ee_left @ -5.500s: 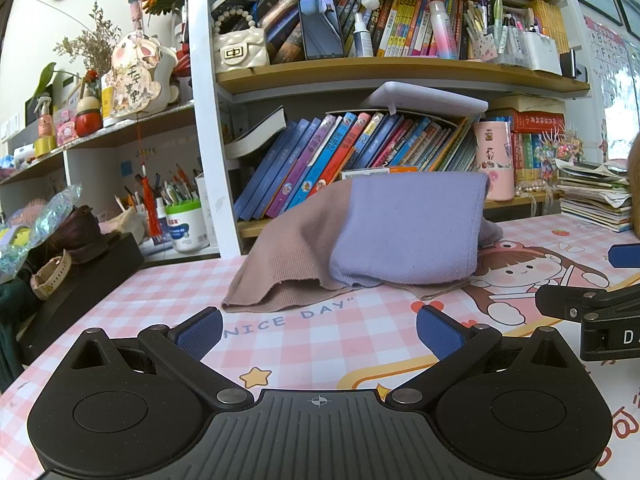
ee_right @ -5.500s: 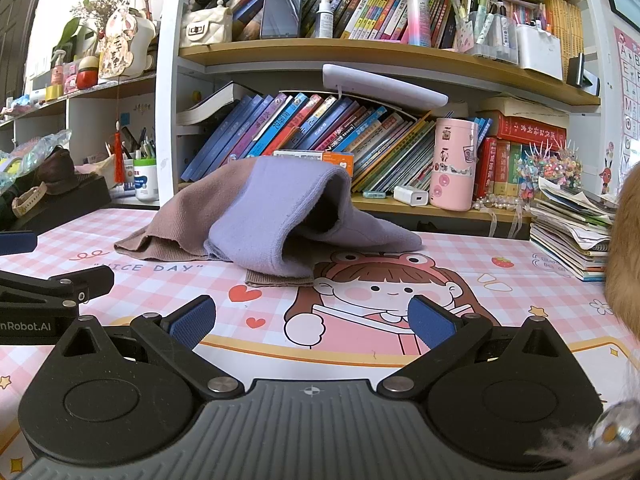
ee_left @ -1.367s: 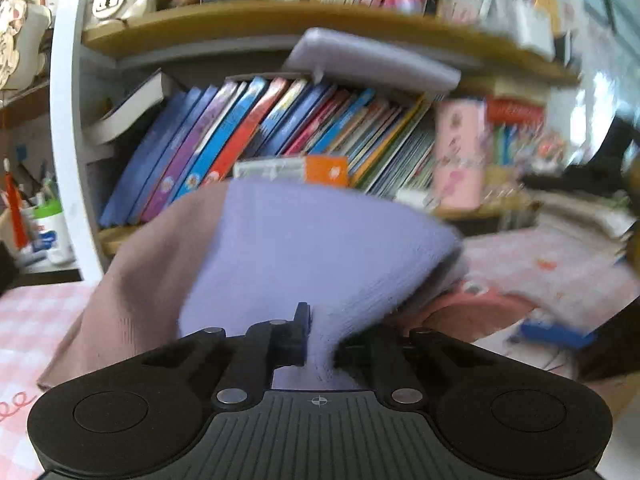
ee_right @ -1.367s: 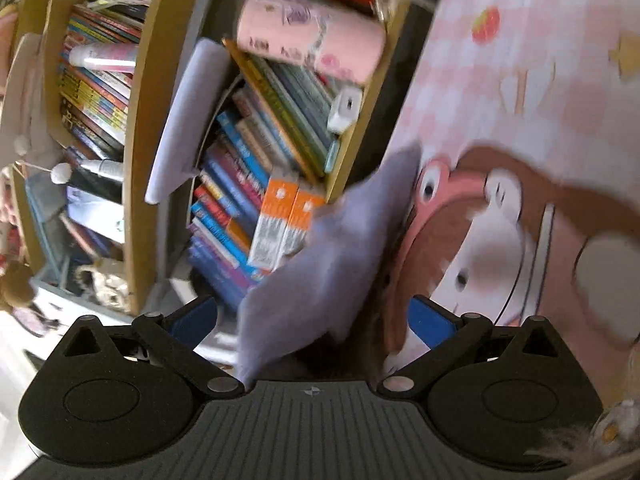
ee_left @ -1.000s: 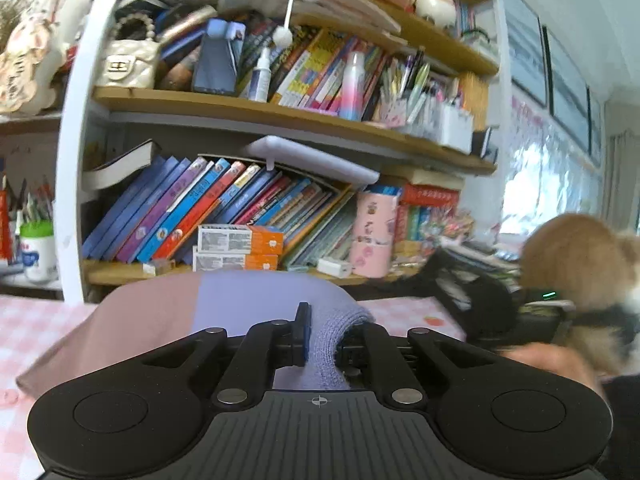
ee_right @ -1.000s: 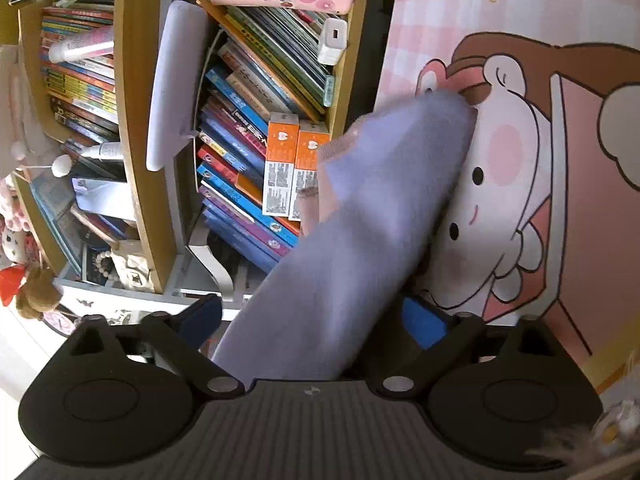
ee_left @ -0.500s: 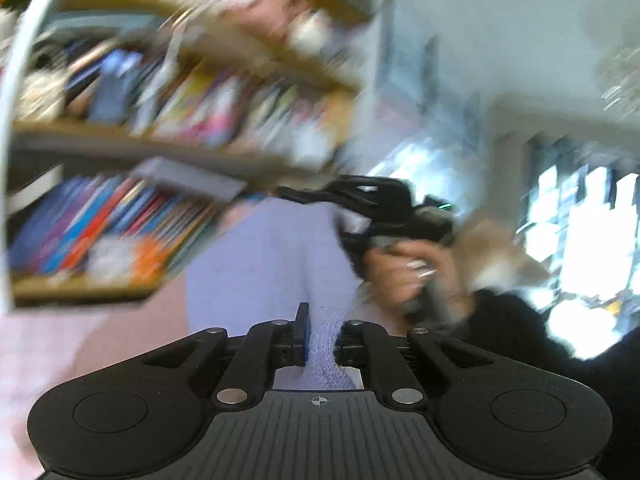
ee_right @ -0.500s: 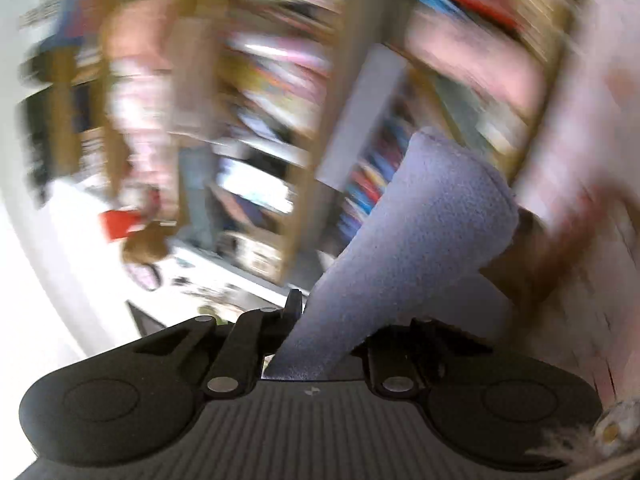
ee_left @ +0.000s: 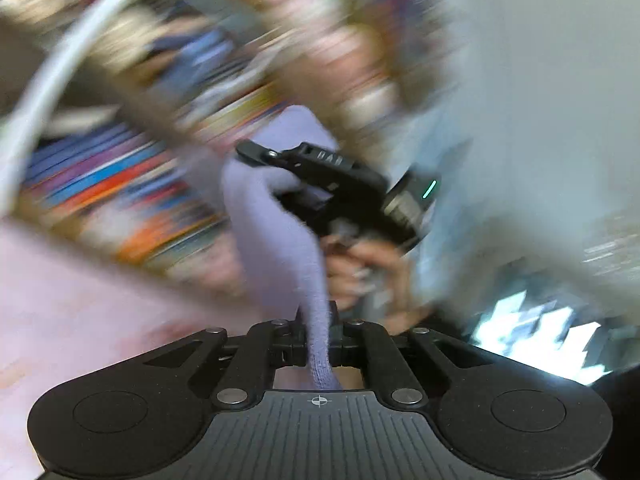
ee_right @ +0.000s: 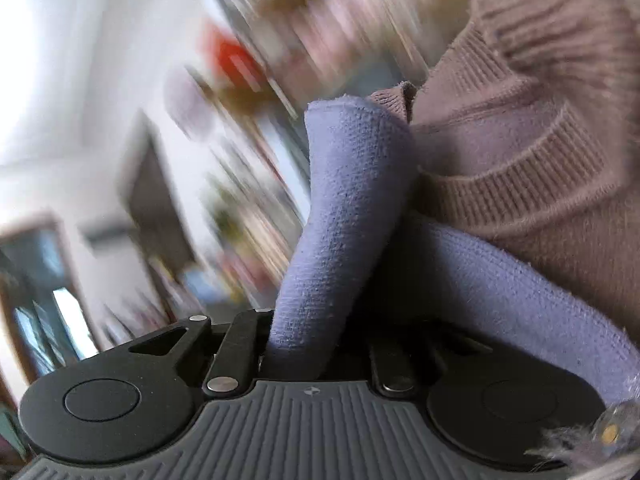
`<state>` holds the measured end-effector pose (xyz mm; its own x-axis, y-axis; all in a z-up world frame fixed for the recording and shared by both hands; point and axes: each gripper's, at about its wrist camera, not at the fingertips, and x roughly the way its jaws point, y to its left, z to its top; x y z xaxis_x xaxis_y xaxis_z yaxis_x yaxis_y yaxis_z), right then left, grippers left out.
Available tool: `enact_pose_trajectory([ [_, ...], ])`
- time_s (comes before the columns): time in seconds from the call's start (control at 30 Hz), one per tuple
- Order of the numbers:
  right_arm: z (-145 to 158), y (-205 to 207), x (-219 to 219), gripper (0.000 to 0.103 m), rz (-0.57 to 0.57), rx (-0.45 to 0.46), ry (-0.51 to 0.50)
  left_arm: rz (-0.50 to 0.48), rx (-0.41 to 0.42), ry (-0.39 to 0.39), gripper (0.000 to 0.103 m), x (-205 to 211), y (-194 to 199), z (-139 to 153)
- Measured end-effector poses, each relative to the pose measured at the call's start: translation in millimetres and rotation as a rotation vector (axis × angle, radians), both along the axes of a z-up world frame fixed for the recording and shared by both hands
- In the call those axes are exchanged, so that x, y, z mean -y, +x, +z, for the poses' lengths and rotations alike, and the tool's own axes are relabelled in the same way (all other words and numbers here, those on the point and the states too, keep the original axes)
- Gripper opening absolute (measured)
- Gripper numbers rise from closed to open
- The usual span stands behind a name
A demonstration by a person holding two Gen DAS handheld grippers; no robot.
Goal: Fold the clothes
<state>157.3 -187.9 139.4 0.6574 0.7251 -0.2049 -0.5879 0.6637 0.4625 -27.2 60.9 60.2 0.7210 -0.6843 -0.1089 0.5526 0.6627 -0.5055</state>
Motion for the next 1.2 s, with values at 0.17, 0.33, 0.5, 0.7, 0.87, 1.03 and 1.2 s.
enact_pose_trajectory([
  [0.17, -131, 56, -51, 0.015, -0.039, -0.306, -0.202, 0.243, -0.263, 0.269, 0.008, -25, 12, -51],
  [0.33, -136, 65, -83, 0.017, -0.013, -0.285, -0.247, 0.331, -0.276, 0.239, 0.025, -53, 9, -50],
  [0.5, -141, 75, -113, 0.035, 0.017, -0.265, -0.29, 0.383, -0.199, 0.27, 0.028, -51, 4, -32],
  [0.7, -124, 38, -78, 0.063, 0.057, -0.163, -0.26, 0.322, -0.067, 0.402, 0.042, -23, -9, -4],
  [0.87, -108, -8, -3, 0.068, 0.015, -0.039, -0.327, 0.208, -0.015, 0.47, 0.042, 10, 11, 7],
  [1.03, -129, -28, 51, 0.062, -0.095, -0.035, -0.499, 0.064, 0.02, 0.574, 0.042, 75, 67, 4],
  [1.2, -152, -17, 84, 0.029, -0.149, -0.118, -0.511, 0.029, 0.067, 0.762, 0.042, 152, 121, -17],
])
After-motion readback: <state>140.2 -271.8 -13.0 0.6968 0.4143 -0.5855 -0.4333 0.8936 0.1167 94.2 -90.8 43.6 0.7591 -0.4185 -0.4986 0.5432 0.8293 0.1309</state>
